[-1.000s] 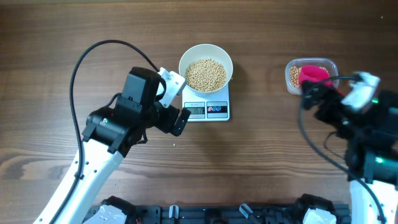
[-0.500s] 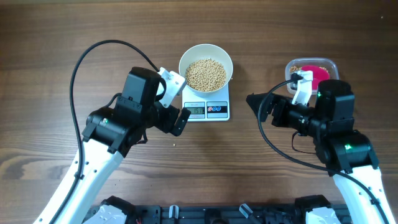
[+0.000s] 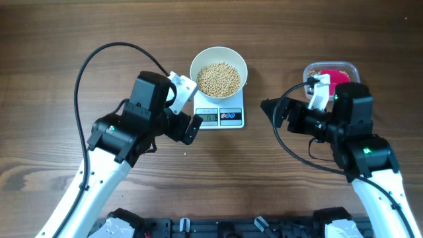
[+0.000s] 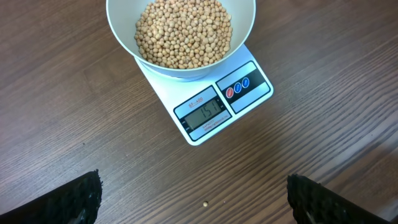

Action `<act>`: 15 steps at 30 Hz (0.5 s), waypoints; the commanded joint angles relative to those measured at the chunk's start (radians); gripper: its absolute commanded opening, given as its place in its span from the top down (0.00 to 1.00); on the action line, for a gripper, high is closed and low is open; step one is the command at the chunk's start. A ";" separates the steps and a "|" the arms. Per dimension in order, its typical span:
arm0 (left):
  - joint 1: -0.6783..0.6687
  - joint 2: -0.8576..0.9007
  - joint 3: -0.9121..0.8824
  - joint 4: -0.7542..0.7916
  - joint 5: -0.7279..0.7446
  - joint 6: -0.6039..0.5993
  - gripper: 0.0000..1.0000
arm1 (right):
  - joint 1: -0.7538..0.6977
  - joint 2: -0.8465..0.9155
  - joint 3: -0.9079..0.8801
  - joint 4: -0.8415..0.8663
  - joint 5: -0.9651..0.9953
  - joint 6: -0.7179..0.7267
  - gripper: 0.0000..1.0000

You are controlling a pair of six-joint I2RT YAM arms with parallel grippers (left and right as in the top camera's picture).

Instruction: Scoop item into bowl and weigh 150g on scale

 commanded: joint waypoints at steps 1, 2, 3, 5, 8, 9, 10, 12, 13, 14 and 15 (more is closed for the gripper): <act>0.006 -0.002 0.003 0.003 0.008 0.020 0.00 | 0.004 0.039 0.012 0.019 -0.005 -0.032 0.00; 0.006 -0.002 0.003 0.003 0.008 0.020 0.00 | 0.004 0.052 0.012 0.048 -0.004 -0.107 0.00; 0.006 -0.002 0.003 0.003 0.008 0.020 0.00 | 0.004 0.059 0.012 0.065 -0.004 -0.150 0.00; 0.006 -0.002 0.003 0.003 0.008 0.020 0.00 | 0.004 0.069 0.012 0.093 -0.003 -0.282 0.00; 0.006 -0.002 0.003 0.003 0.008 0.020 0.00 | 0.004 0.033 0.003 0.115 0.092 -0.393 0.00; 0.006 -0.002 0.003 0.003 0.008 0.020 0.00 | 0.004 0.000 -0.009 0.127 0.116 -0.429 0.00; 0.006 -0.002 0.003 0.003 0.008 0.020 0.00 | 0.004 -0.084 -0.048 0.162 0.152 -0.506 0.00; 0.006 -0.002 0.003 0.003 0.008 0.020 0.00 | 0.004 -0.217 -0.125 0.206 0.209 -0.634 0.00; 0.006 -0.002 0.003 0.003 0.008 0.020 0.00 | 0.004 -0.280 -0.168 0.222 0.238 -0.685 0.00; 0.006 -0.002 0.003 0.003 0.008 0.020 0.00 | 0.004 -0.346 -0.219 0.243 0.271 -0.709 0.00; 0.006 -0.002 0.003 0.003 0.008 0.020 0.00 | 0.004 -0.415 -0.273 0.267 0.309 -0.711 0.00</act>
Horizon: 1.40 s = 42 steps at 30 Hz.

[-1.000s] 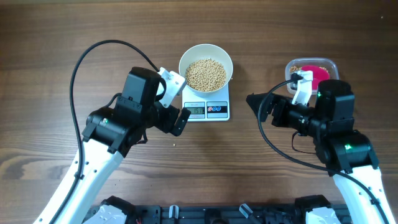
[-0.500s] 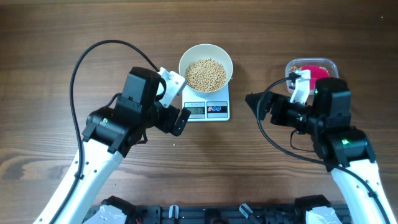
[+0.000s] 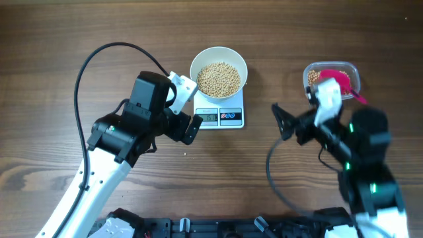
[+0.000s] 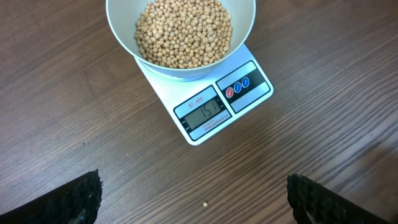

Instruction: Scoop item into bowl and weigh 150g on scale

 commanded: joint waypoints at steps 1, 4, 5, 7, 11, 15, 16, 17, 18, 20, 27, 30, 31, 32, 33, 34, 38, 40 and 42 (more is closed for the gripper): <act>0.006 -0.002 0.003 0.003 0.008 0.020 0.00 | 0.004 -0.208 -0.171 0.050 0.154 -0.134 0.00; 0.006 -0.002 0.003 0.003 0.008 0.020 0.00 | 0.003 -0.431 -0.296 0.068 0.226 -0.134 0.00; 0.006 -0.002 0.003 0.003 0.008 0.020 0.00 | 0.002 -0.490 -0.326 0.069 0.248 -0.134 0.00; 0.006 -0.002 0.003 0.003 0.008 0.020 0.00 | 0.002 -0.613 -0.390 0.071 0.283 -0.133 0.00; 0.006 -0.002 0.003 0.003 0.008 0.020 0.00 | 0.002 -0.717 -0.476 0.091 0.343 -0.122 0.00; 0.006 -0.002 0.003 0.003 0.008 0.020 0.00 | 0.002 -0.716 -0.570 0.175 0.378 -0.071 0.00; 0.006 -0.002 0.003 0.003 0.008 0.020 0.00 | 0.002 -0.716 -0.598 0.211 0.383 -0.048 0.00; 0.006 -0.002 0.003 0.003 0.008 0.020 0.00 | 0.002 -0.716 -0.615 0.233 0.384 -0.040 0.00; 0.006 -0.002 0.003 0.003 0.008 0.020 0.00 | 0.002 -0.716 -0.636 0.264 0.386 -0.040 0.00; 0.006 -0.002 0.003 0.003 0.008 0.020 0.00 | 0.002 -0.716 -0.673 0.333 0.387 -0.047 0.00; 0.006 -0.002 0.003 0.003 0.008 0.020 0.00 | 0.002 -0.717 -0.673 0.333 0.383 -0.045 0.00; 0.006 -0.002 0.003 0.003 0.008 0.020 0.00 | 0.002 -0.717 -0.673 0.333 0.382 -0.045 0.00; 0.006 -0.002 0.003 0.003 0.008 0.020 0.00 | 0.002 -0.716 -0.673 0.333 0.383 -0.046 0.00; 0.006 -0.002 0.003 0.003 0.008 0.020 0.00 | 0.002 -0.716 -0.673 0.333 0.383 -0.046 0.00; 0.006 -0.002 0.003 0.003 0.008 0.020 0.00 | 0.002 -0.716 -0.673 0.333 0.382 -0.046 0.00; 0.006 -0.002 0.003 0.003 0.008 0.020 0.00 | 0.002 -0.716 -0.673 0.333 0.383 -0.045 0.00; 0.006 -0.002 0.003 0.003 0.008 0.020 0.00 | 0.002 -0.716 -0.673 0.333 0.383 -0.045 0.00; 0.006 -0.002 0.003 0.003 0.008 0.020 0.00 | 0.002 -0.716 -0.673 0.333 0.382 -0.045 0.00; 0.006 -0.002 0.003 0.003 0.008 0.020 0.00 | 0.002 -0.716 -0.673 0.333 0.382 -0.045 0.00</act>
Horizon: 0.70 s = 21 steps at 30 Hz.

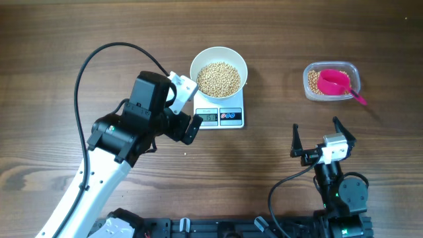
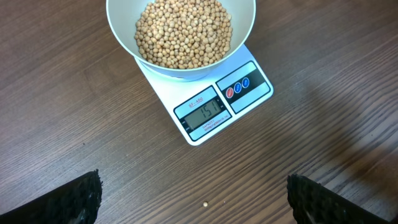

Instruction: Scoop item into bowl and weigh 150g on scale

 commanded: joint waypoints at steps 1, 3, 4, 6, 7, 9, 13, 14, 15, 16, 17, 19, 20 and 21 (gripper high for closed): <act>0.006 -0.002 0.003 0.003 0.008 0.020 0.00 | 0.002 -0.014 -0.005 0.008 0.018 0.013 0.00; 0.006 -0.002 0.003 0.003 0.008 0.020 0.00 | 0.002 -0.014 -0.005 0.008 0.018 0.013 0.00; 0.006 -0.002 0.003 0.003 0.008 0.020 0.00 | 0.002 -0.014 -0.005 0.008 0.017 0.013 0.00; 0.006 -0.002 0.003 0.003 0.008 0.020 0.00 | 0.002 -0.014 -0.005 0.008 0.017 0.013 0.00; 0.006 -0.002 0.003 0.003 0.008 0.020 0.00 | 0.002 -0.014 -0.005 0.008 0.017 0.013 0.00; 0.006 -0.002 0.003 0.003 0.008 0.020 0.00 | 0.002 -0.014 -0.005 0.008 0.017 0.013 0.00; 0.006 -0.002 0.003 0.003 0.008 0.020 0.00 | 0.002 -0.014 -0.005 0.008 0.018 0.013 0.00; 0.006 -0.002 0.003 0.003 0.008 0.020 0.00 | 0.002 -0.014 -0.005 0.008 0.017 0.013 0.00; 0.006 -0.002 0.003 0.003 0.008 0.020 0.00 | 0.002 -0.014 -0.005 0.008 0.018 0.013 0.00; 0.006 -0.002 0.003 0.003 0.008 0.020 0.00 | 0.002 -0.014 -0.005 0.008 0.018 0.013 0.00; 0.006 -0.002 0.003 0.003 0.008 0.020 0.00 | 0.002 -0.014 -0.005 0.008 0.018 0.013 0.00; 0.006 -0.002 0.003 0.003 0.008 0.020 0.00 | 0.002 -0.014 -0.005 0.008 0.017 0.013 0.00; 0.006 -0.002 0.003 0.002 0.008 0.019 0.00 | 0.002 -0.014 -0.005 0.008 0.017 0.013 0.00; 0.006 -0.002 0.003 -0.004 0.008 0.019 0.00 | 0.002 -0.014 -0.005 0.008 0.017 0.013 0.00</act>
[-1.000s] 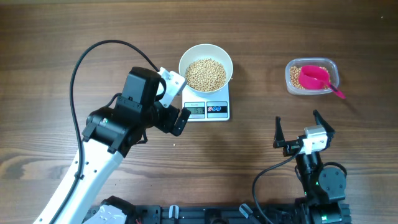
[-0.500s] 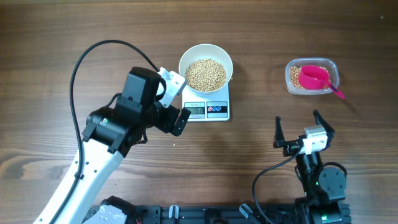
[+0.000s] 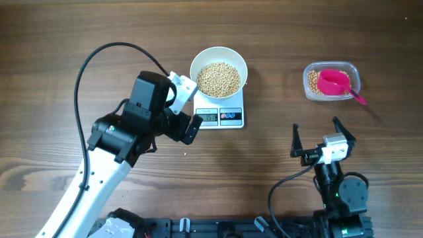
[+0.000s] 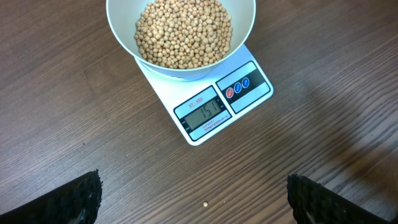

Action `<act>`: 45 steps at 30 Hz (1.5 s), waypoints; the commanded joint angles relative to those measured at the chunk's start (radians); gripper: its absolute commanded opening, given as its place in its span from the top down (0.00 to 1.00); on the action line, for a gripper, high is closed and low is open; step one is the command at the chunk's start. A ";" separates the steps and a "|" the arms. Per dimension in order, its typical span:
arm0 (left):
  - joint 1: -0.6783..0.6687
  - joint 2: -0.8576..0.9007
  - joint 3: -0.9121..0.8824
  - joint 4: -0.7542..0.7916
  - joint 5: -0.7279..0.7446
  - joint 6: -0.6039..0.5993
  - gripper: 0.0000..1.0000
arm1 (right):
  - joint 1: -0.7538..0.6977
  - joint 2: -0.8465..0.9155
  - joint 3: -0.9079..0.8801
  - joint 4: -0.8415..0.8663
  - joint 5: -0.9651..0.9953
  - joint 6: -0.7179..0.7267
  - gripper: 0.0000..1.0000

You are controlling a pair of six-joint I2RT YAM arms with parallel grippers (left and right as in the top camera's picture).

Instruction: Scoop item into bowl and weigh 150g on scale

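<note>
A white bowl (image 3: 219, 76) heaped with tan beans stands on the white scale (image 3: 221, 118). In the left wrist view the bowl (image 4: 180, 31) shows above the scale's display (image 4: 207, 112), which reads 151. My left gripper (image 4: 193, 198) is open and empty over the bare wood just in front of the scale. My right gripper (image 3: 319, 137) is open and empty, folded back near the table's front right. The pink scoop (image 3: 336, 82) lies in the clear container (image 3: 310, 71) of beans at the back right.
One stray bean (image 4: 205, 203) lies on the wood between my left fingers. A black cable (image 3: 86, 63) loops over the table's left side. Another cable (image 3: 281, 185) curves beside the right arm's base.
At first my right arm stretched over the table's right side, covering most of the container. Then it showed blurred, nearer the front, with the scoop lying in the container. Later it sat folded at the front right, open, as now. The left arm stayed still and the scale read 151 throughout.
</note>
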 commanded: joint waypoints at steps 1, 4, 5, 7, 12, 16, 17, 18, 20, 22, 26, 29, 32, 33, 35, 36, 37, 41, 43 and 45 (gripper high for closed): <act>0.006 -0.007 0.003 -0.018 0.008 0.019 0.00 | 0.002 -0.014 -0.005 0.008 0.017 0.013 0.00; 0.012 -0.088 -0.027 -0.035 0.009 0.019 0.00 | 0.002 -0.014 -0.005 0.008 0.017 0.013 0.00; 0.028 -0.186 -0.074 -0.034 0.017 0.019 0.00 | 0.002 -0.014 -0.005 0.008 0.017 0.013 0.00; 0.091 -0.346 -0.176 0.003 0.112 0.019 0.00 | 0.002 -0.014 -0.005 0.008 0.018 0.013 0.01; 0.402 -0.780 -0.521 0.269 0.319 -0.127 0.00 | 0.002 -0.014 -0.005 0.008 0.018 0.013 0.00; 0.437 -1.058 -0.802 0.511 0.233 -0.343 0.00 | 0.002 -0.014 -0.005 0.008 0.017 0.013 0.00; 0.432 -1.096 -0.855 0.568 0.190 -0.389 0.00 | 0.002 -0.014 -0.005 0.008 0.017 0.013 0.00; 0.422 -1.133 -0.917 0.652 0.146 -0.409 0.00 | 0.002 -0.014 -0.005 0.008 0.018 0.013 0.00; 0.410 -1.149 -0.975 0.753 0.096 -0.408 0.00 | 0.002 -0.014 -0.005 0.008 0.018 0.013 0.00; 0.400 -1.149 -1.013 0.824 0.051 -0.408 0.00 | 0.002 -0.014 -0.005 0.008 0.017 0.013 0.00; 0.392 -1.186 -1.062 0.857 0.025 -0.408 0.00 | 0.002 -0.014 -0.005 0.008 0.017 0.013 0.00; 0.391 -1.191 -1.098 0.860 0.026 -0.428 0.00 | 0.002 -0.014 -0.005 0.008 0.018 0.013 0.00; 0.391 -1.191 -1.098 0.791 0.030 -0.431 0.00 | 0.002 -0.014 -0.005 0.008 0.018 0.013 0.00; 0.391 -1.191 -1.098 0.792 0.029 -0.431 0.00 | 0.002 -0.014 -0.005 0.008 0.018 0.013 0.00; 0.391 -1.190 -1.098 0.793 0.029 -0.431 0.00 | 0.002 -0.014 -0.005 0.008 0.017 0.013 0.00; 0.391 -1.190 -1.098 0.793 0.029 -0.430 0.00 | 0.002 -0.014 -0.005 0.008 0.017 0.013 0.00; 0.391 -1.190 -1.098 0.793 0.029 -0.431 0.00 | 0.002 -0.014 -0.005 0.008 0.017 0.013 0.00; 0.391 -1.190 -1.098 0.793 0.029 -0.431 0.00 | 0.002 -0.014 -0.005 0.008 0.017 0.013 0.01; 0.391 -1.190 -1.098 0.793 0.029 -0.431 0.00 | 0.002 -0.014 -0.005 0.008 0.017 0.013 0.00; 0.391 -1.190 -1.098 0.793 0.029 -0.431 0.00 | 0.002 -0.014 -0.005 0.008 0.018 0.013 0.00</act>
